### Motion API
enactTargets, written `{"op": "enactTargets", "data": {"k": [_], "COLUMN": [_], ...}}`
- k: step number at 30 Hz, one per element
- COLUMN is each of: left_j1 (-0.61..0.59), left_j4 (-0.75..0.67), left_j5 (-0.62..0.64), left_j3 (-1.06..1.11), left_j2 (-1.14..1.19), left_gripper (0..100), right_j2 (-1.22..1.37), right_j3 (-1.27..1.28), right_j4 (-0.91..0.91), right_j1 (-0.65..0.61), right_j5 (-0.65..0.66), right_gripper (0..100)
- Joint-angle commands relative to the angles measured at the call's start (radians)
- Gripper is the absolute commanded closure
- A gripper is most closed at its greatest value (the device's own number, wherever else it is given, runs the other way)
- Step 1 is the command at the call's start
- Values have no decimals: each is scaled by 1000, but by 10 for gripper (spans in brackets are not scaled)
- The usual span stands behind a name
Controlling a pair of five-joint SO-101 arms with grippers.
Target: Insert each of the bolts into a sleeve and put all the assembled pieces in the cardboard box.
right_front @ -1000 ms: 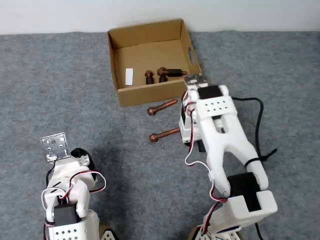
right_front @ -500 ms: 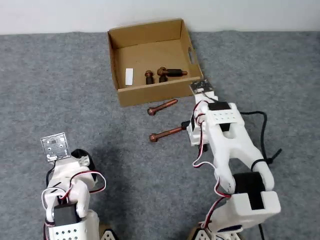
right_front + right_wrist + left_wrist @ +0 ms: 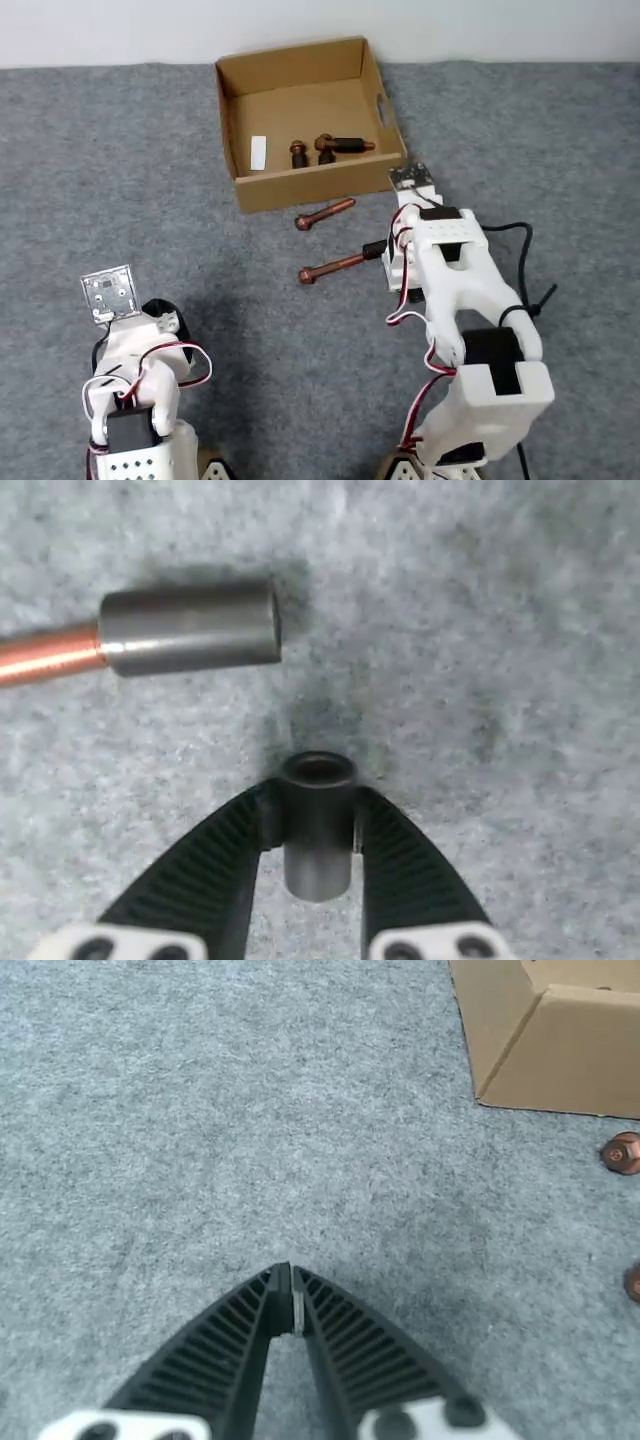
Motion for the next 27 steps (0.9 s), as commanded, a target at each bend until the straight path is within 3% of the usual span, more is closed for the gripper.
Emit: {"op": "enactTargets", "data": {"k": [1,7,18,27], "left_j1": [-5,-3,-2,31], "left_j4": [5,5,6,32], "left_j5": [8,8,8,8], "left_j3": [-4,-4,-4,-5], "left_j2": [-2,-2,-2,-2], "left_gripper": [994,994,994,994], "right_j2": [-35,-228,-693,-1082], "right_j3": [-40,-57,-54,239], "right_j4": [59,183,519,499], "right_j1": [-44,-44,-42,-36], "right_j5": [3,-3,-305,-423], "right_gripper": [990,990,990,990]}}
